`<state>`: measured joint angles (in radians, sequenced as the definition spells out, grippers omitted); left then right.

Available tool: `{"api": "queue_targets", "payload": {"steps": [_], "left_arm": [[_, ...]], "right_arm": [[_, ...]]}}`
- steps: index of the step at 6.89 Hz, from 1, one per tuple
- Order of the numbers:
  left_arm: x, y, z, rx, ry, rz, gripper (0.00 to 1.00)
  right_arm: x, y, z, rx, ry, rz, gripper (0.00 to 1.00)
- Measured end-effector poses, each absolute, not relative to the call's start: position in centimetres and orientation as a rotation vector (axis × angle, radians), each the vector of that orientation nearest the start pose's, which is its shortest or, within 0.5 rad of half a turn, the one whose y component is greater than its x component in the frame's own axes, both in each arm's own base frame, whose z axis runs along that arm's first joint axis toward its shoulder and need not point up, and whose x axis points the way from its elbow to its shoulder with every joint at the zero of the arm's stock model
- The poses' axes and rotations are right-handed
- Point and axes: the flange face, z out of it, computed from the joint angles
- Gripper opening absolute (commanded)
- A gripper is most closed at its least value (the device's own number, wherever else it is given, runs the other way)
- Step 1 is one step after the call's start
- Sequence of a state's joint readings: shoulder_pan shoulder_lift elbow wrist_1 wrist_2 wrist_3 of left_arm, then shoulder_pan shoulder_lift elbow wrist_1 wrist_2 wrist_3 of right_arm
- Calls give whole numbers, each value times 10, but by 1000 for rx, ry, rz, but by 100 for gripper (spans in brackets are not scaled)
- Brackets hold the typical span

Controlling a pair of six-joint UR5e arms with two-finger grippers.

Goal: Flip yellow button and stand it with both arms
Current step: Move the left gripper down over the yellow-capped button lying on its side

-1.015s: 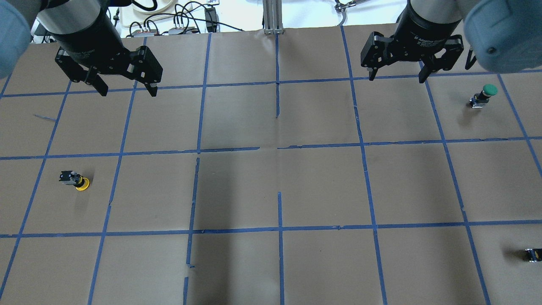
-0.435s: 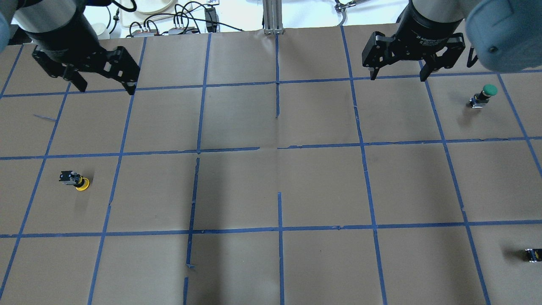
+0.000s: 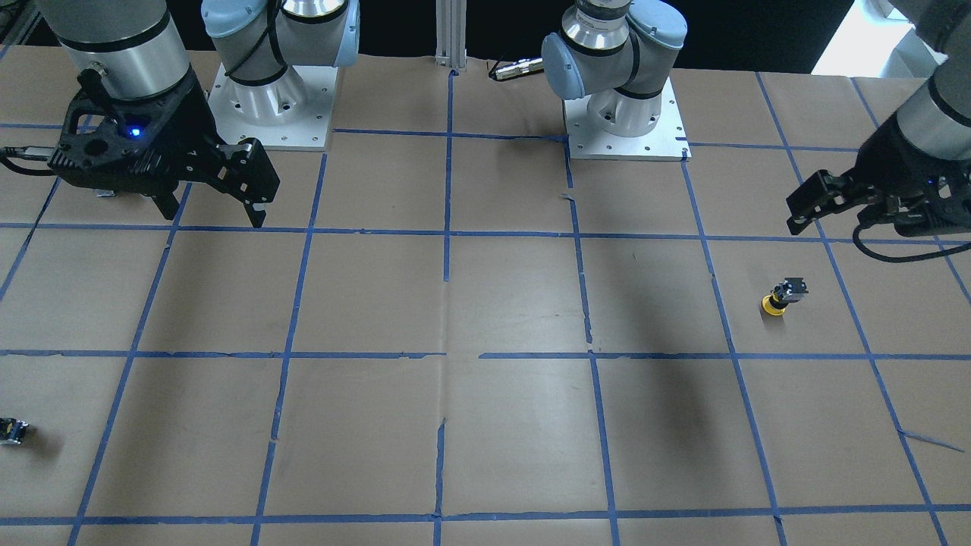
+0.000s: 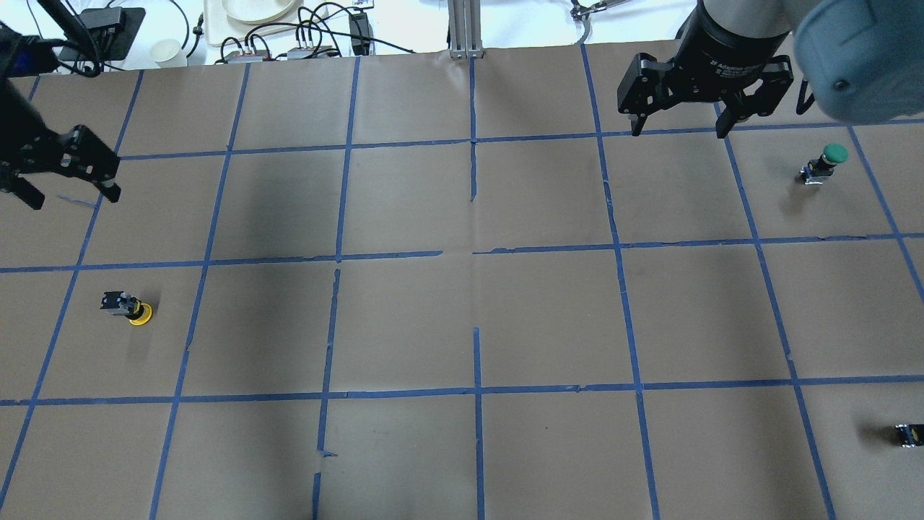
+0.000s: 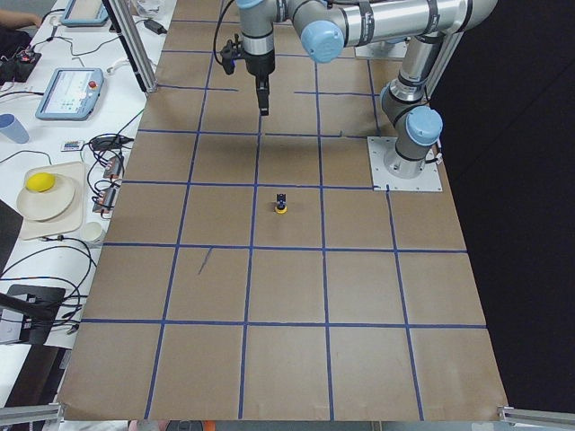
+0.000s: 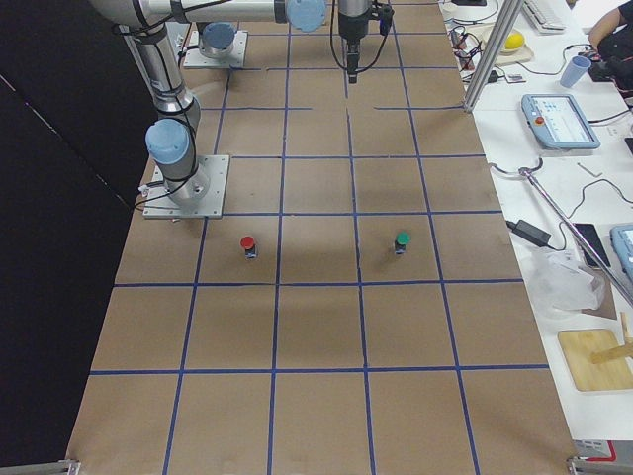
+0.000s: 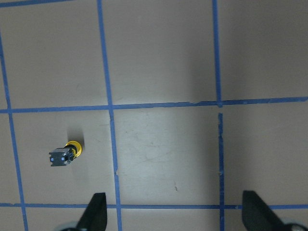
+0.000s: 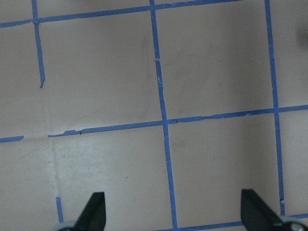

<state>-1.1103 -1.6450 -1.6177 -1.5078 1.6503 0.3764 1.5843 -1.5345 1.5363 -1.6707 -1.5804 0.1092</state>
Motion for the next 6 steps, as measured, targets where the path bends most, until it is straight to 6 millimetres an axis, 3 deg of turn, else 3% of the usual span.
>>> {"api": "queue_targets", "payload": {"steps": [1,3,5,6], "left_arm": [[160,-518,394,-57,3090,139,100],[206,-505,319,74,3125,198,99],[206,-482,247,145,3136,174,99],[205,-478,225,151,3103,101,99]], "right_arm": [[139,-515,496,152,3138,-152,100],[139,-515,495,153,3140,-146,100],[139,-515,495,154,3140,-146,100],[139,-515,496,154,3139,-146,100]]}}
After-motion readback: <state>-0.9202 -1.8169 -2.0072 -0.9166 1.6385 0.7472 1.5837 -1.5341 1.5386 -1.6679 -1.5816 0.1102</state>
